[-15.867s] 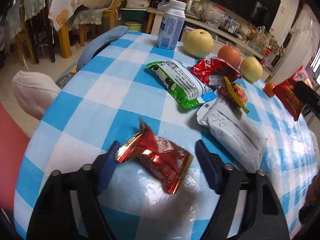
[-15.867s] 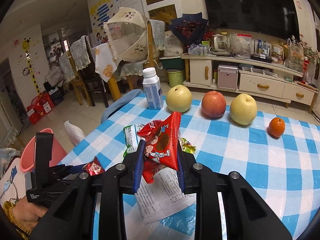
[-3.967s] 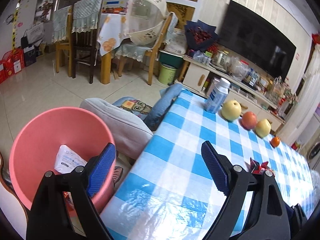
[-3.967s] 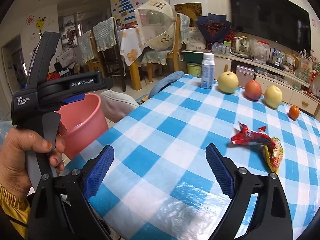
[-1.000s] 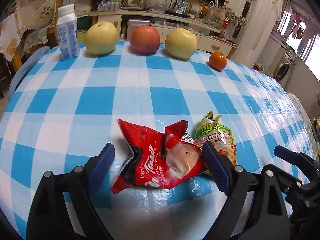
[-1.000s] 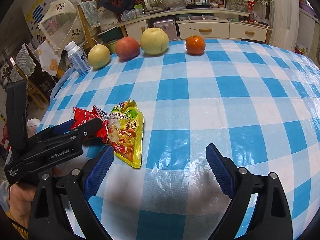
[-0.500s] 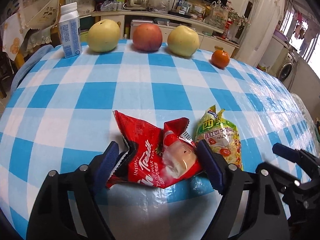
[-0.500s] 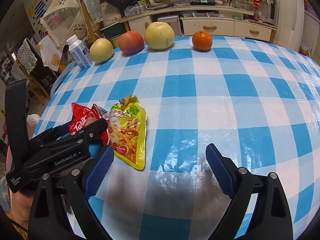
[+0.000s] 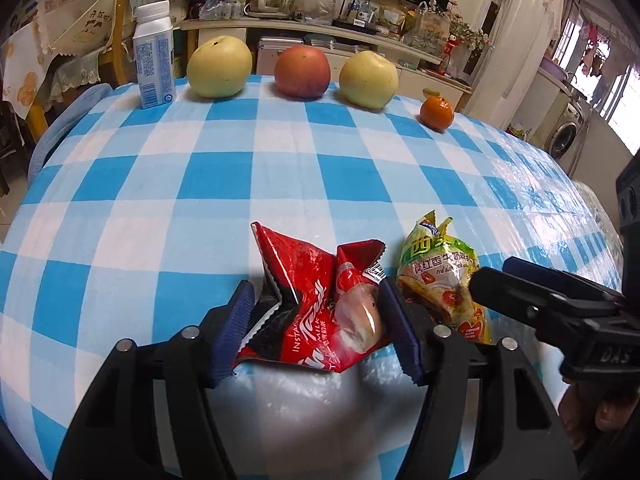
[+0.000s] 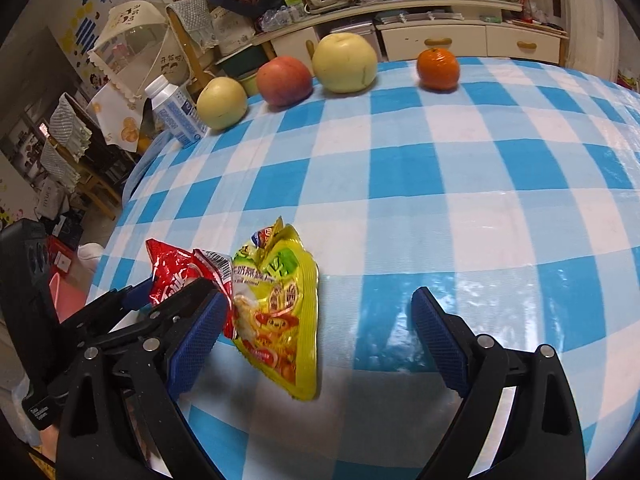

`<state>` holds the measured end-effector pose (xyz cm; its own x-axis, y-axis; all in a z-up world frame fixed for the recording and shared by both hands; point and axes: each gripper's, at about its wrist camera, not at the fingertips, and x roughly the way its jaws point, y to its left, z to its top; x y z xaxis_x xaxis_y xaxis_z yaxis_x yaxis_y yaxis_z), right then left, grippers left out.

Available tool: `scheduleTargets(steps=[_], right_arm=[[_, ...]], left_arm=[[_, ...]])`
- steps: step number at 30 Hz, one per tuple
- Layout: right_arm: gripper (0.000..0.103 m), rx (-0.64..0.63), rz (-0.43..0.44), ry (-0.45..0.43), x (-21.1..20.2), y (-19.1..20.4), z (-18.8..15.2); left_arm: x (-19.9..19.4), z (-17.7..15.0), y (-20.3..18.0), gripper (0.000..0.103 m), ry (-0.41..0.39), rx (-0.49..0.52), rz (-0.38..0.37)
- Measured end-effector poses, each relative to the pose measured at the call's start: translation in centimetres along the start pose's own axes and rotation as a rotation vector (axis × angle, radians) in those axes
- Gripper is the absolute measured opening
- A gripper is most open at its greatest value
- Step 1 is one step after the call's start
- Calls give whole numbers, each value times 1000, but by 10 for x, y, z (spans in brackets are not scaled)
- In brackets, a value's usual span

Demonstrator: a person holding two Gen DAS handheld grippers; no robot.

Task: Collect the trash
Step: 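Grasp the yellow snack bag with right tool while left holds the red wrapper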

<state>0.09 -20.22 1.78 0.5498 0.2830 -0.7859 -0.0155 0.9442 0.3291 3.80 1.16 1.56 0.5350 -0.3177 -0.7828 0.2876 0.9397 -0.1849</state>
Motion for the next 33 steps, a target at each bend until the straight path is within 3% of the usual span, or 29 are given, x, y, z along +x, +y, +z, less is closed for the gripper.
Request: scheduleTargets(steps=[6,10,14,18,23,25,28,33], right_arm=[[89,-46,16,23,12,17,-2],[68,-63,70,27,12,23,-4],[53,-71,112,39,13,28,-6],[52,-71,127,51,14,29,-8],[53,-57,153,61,15,27,-11],[51,-62,161,60,14,29,-12],[39,-92,161,45,12,35,-14],[28,-180,100,-6,3,50,-19]], left_arm=[[-6,-4,10,66,11,31,-3],[-7,-4,13,70,19,52,0],[-6,-3,18,84,35,52,30],[-4,-4,24,91,55,27,27],[-4,-5,26,94,56,32,28],[-4,-6,25,94,53,38,34],[-4,-8,21,92,44,47,42],[-8,-11,10,66,21,67,-1]])
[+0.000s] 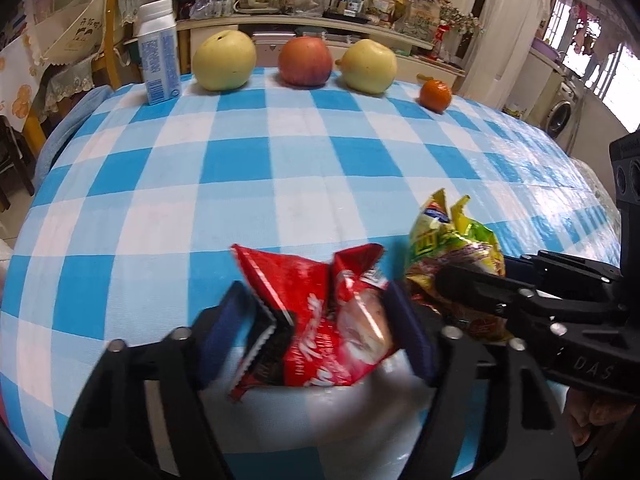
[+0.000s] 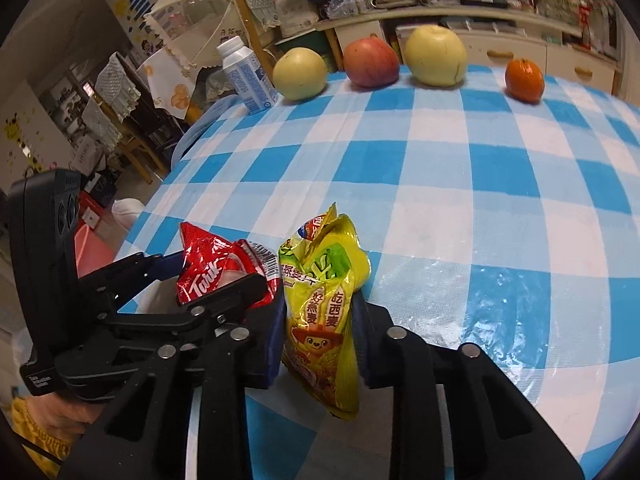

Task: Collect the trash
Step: 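Carry both wrappers over the pink bucket and open both tools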

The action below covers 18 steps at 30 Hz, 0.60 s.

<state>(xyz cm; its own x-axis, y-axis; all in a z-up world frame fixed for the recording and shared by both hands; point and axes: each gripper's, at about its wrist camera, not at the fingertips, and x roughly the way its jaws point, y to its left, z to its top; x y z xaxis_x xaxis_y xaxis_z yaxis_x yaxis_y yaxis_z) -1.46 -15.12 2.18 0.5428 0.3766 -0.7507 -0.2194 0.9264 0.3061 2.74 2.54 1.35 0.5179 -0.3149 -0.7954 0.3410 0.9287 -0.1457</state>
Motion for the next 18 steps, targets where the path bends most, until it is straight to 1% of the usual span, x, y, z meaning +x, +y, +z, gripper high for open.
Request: scheduleTargets(steps=[2,4,6,8,13,18], right_arm=[[28,-10,-16,-10,-2,1,-1],[27,-8,-27,-20,-5,0,-2],[26,-5,-34,-37,-10,-2,-2],[26,-5,-43,-57,-15,-3,-1],[26,-10,-52,-85,-21,2,-3],[26,-34,-55,-127,-32,11,-4]], left_arm=[[-1,-2,-1,65,-10,-2,4],[-2,-3,1,62,-16,-15,-2],[-6,-2,4,53,-26,-31,-6],[-9,-3,8,50,-31,-51,-17],[-14,-5,16,46,-40,-91,-34],[-26,-6,28,44,-73,-129,-51]])
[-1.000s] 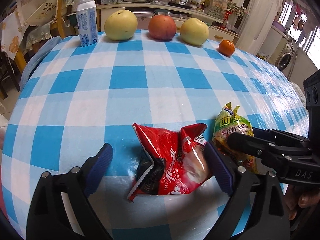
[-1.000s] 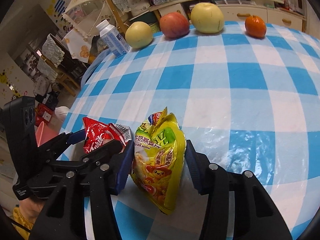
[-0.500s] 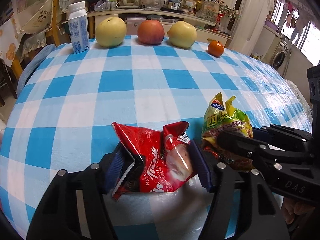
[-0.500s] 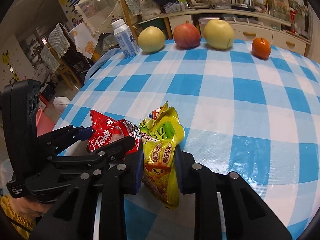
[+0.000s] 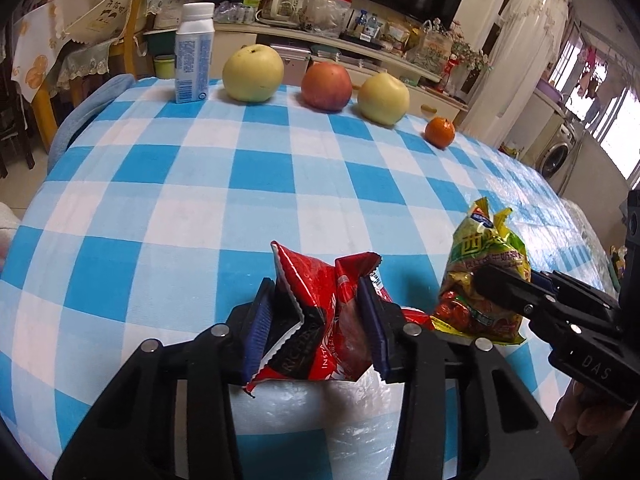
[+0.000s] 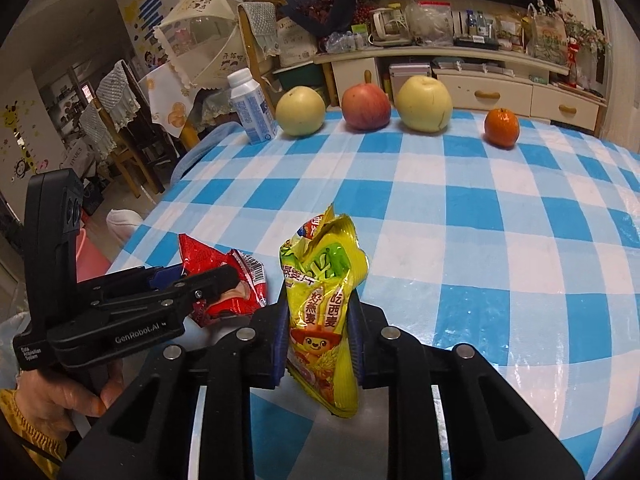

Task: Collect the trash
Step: 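Carry both wrappers over the pink bucket and open both tools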

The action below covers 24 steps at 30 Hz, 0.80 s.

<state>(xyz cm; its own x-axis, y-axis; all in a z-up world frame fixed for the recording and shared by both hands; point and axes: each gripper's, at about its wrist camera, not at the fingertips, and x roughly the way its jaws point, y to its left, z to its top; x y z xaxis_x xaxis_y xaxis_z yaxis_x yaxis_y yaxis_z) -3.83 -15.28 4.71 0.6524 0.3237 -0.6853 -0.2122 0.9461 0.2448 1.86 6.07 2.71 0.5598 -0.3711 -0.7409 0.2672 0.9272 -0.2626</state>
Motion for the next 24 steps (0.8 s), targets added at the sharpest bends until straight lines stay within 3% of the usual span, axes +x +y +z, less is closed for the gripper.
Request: scheduleTargets(steps=[6,24], right_arm=[[26,-7,9,-57,-19,10,3],[26,-29,79,-69,-25,55,5]], left_arm=[[-20,0,19,39,-35,-43,7],[-103,13,76,39,-213,-138,74]])
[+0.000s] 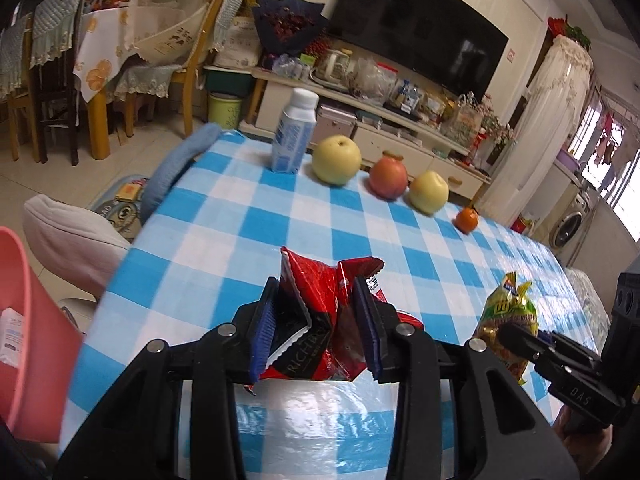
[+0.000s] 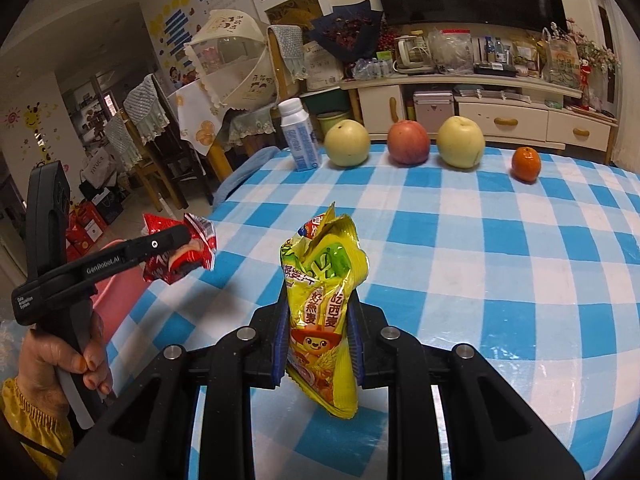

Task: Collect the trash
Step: 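Carry both wrappers over the pink bucket and open both tools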

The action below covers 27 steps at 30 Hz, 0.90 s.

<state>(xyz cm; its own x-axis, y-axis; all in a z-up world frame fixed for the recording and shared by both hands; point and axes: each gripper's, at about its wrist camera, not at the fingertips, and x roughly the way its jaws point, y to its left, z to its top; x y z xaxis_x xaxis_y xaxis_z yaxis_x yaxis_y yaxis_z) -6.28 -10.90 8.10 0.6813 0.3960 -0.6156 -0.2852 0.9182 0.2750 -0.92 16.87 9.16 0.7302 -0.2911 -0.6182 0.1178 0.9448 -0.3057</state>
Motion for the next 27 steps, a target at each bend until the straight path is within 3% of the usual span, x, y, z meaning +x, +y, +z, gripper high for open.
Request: scheduleTargets(steps=[7,16,27], right_arm=[[26,-29,63,8,7,39,5],[26,-101,202,27,28,119,18],[26,-220,386,102,85,254,31]], left_arm=[[-33,15,33,39,-67,-45,53],[-74,26,85,39,-149,-135,162],[-122,27,175,39,-223,-309,389]])
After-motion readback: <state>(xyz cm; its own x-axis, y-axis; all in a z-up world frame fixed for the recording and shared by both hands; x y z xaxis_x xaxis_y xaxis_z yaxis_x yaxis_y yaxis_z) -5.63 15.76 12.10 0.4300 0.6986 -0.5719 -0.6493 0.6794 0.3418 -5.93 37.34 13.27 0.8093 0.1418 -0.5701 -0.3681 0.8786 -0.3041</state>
